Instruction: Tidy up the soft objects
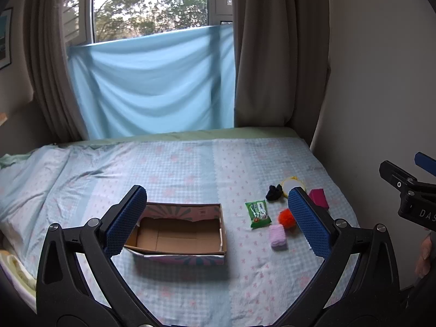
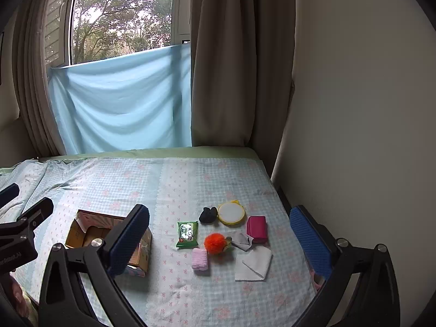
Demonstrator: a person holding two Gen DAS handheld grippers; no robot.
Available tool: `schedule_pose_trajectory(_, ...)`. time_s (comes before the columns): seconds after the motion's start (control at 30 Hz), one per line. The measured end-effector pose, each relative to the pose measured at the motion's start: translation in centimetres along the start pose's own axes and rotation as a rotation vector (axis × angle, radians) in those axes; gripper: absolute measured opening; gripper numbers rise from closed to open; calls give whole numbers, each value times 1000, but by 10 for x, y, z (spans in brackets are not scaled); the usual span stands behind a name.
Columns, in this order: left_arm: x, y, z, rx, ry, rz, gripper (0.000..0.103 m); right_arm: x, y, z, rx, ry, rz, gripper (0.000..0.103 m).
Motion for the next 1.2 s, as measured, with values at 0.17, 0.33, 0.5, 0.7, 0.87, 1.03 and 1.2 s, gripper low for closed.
schedule_pose_trajectory(0.17, 1, 2, 1, -6, -3, -2, 103, 2, 0, 0, 0, 1, 2, 103)
schedule_pose_trajectory(0.33, 1, 2, 0, -5, 0, -6, 103, 2, -1, 1, 0, -1, 3, 103)
schedule_pose_trajectory(0.5, 1, 1, 0, -6, -1, -6, 103, 2, -2, 0, 4, -3, 9, 103)
schedule_pose_trajectory(0.7, 2, 2, 1, -7, -1, -6, 103, 5, -1, 1, 5, -5, 10, 103)
schedule_pose_trajectory(0.87, 2, 3, 1, -9, -2, -7, 103, 5, -1, 0, 5, -6, 11, 103)
schedule_pose_trajectory(1.03, 3, 3, 2, -9, -2, -6, 103, 5, -1, 1, 5, -6, 10, 103)
schedule_pose_trajectory(1.2, 3, 3, 2, -9, -2, -7, 103, 5, -2, 1, 6, -5, 9, 103)
Point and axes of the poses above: each gripper's, at about its wrist camera, not at the fingertips, and z roughly the way its jaws point, x to its right, y to its underside, the point moved 1 cm from there along z, roughly the way its jaws point
